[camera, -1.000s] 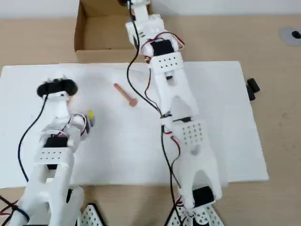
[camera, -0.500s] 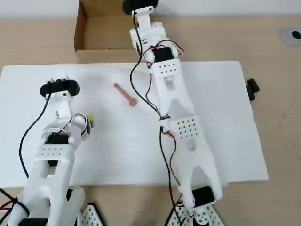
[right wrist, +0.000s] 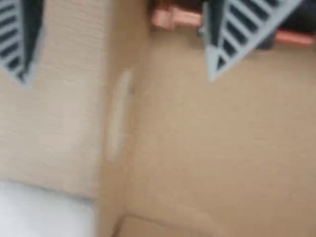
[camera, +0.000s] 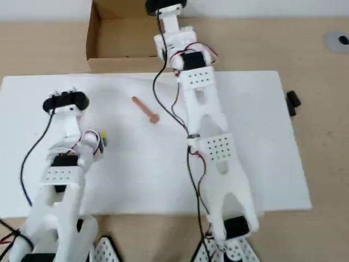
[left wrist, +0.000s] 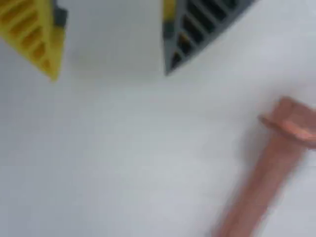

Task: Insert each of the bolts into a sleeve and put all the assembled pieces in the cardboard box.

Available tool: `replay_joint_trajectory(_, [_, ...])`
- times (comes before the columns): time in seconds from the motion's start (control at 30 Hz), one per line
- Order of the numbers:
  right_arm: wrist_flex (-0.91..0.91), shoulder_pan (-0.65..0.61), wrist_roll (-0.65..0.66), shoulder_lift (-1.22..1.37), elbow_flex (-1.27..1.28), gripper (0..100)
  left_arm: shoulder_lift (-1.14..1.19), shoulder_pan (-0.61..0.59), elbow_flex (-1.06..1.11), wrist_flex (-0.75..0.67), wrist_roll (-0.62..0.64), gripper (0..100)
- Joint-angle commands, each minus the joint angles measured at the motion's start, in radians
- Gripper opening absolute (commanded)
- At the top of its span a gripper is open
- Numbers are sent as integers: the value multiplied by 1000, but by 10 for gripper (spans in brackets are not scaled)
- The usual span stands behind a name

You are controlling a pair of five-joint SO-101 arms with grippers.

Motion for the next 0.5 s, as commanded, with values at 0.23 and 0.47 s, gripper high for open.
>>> replay_joint_trajectory(0.23, [750, 50, 9, -437, -82, 275, -2, -31, -54, -11, 52, 150])
replay_joint_trajectory(0.47, [790, 154, -44, -479, 186, 274, -2, -41, -54, -14, 120, 150])
